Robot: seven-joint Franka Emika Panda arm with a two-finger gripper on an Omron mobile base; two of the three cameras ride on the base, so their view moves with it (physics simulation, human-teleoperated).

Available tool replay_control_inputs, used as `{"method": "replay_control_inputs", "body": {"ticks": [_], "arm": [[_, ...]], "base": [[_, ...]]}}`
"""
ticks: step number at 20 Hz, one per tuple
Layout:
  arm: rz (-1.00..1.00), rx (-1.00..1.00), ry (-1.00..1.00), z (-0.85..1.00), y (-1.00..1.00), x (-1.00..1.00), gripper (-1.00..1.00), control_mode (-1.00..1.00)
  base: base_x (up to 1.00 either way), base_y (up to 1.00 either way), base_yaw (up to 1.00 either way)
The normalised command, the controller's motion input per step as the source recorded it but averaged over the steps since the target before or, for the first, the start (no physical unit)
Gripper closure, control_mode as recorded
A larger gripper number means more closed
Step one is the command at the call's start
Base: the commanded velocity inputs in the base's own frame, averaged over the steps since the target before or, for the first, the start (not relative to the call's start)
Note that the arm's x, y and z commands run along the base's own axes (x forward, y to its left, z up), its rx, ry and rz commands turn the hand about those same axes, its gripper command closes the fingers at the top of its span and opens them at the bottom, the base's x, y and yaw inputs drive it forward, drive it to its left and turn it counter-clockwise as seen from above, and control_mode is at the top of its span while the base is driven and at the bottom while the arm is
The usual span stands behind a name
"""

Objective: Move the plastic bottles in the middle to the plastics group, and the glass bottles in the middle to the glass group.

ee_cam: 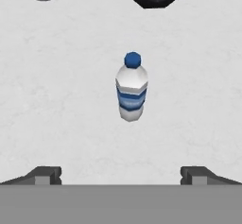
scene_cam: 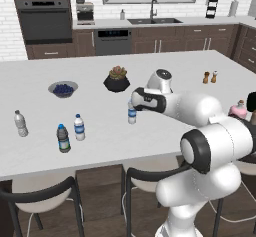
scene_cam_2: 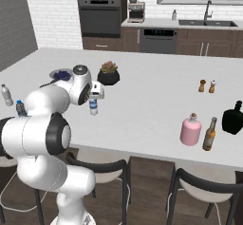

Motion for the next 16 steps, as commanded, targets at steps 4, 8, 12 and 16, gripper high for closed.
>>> {"method": "replay_control_inputs", "body": {"ticks": [4, 8, 12, 16], "arm": [[0.0, 0.0, 0.0, -0.23, 0.1, 0.15, -1.0, -1.0], [0.0, 0.0, 0.0, -0.21, 0.06, 0.18, -1.0, -1.0], [0.0, 0.0, 0.0, -0.11, 0.0, 0.19, -1.0, -1.0], [0.0, 0.0, 0.0, -0.11, 0.0, 0.24, -1.0, -1.0]], "base": [[0.0, 0.0, 0.0], [0.0, 0.0, 0.0], [0.0, 0.0, 0.0], [0.0, 0.0, 0.0]]}}
